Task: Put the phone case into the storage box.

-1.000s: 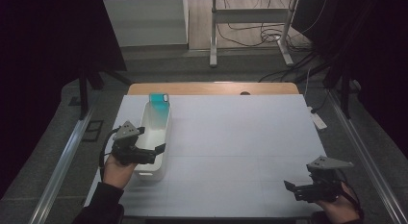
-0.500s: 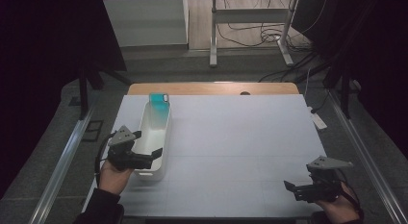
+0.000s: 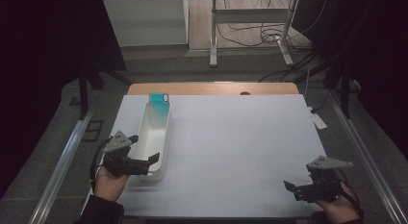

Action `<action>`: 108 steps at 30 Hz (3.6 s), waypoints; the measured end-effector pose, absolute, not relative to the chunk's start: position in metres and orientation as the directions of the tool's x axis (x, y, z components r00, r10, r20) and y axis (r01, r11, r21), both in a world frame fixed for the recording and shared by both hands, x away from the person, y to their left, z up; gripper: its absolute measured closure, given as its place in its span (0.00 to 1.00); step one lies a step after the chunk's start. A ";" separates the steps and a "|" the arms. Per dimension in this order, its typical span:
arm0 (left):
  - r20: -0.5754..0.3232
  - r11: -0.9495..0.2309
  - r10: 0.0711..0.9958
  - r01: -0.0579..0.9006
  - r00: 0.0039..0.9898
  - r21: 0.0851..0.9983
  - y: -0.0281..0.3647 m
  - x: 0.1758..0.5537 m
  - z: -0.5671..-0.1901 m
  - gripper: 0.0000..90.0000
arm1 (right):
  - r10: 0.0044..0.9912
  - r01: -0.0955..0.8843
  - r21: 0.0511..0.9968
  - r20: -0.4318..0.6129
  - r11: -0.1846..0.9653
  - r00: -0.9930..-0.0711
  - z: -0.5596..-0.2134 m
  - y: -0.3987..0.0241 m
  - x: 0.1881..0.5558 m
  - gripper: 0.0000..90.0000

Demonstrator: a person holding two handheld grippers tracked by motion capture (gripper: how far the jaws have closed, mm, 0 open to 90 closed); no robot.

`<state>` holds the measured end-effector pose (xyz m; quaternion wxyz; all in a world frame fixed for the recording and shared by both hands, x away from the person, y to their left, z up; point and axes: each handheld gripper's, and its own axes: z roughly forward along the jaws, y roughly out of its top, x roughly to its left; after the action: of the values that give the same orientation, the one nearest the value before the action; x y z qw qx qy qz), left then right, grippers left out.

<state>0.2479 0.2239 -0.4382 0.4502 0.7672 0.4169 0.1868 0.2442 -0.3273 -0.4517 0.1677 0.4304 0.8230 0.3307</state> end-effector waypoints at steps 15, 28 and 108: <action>-0.105 -0.223 0.823 0.487 0.558 0.845 0.235 0.232 -0.442 0.00 | 0.819 0.598 0.688 0.008 0.412 -0.573 -0.452 -0.327 0.244 0.00; -0.122 -0.195 0.840 0.504 0.528 0.842 0.250 0.218 -0.447 0.00 | 0.820 0.598 0.687 0.006 0.413 -0.572 -0.452 -0.327 0.244 0.00; -0.011 -0.305 0.890 0.612 0.455 0.730 0.253 0.178 -0.465 0.01 | 0.821 0.604 0.675 -0.006 0.424 -0.570 -0.453 -0.325 0.245 0.00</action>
<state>0.1784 0.2534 -0.4655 0.3418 0.7816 0.4805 0.2034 0.2449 -0.3251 -0.4526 0.1701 0.4313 0.8264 0.3195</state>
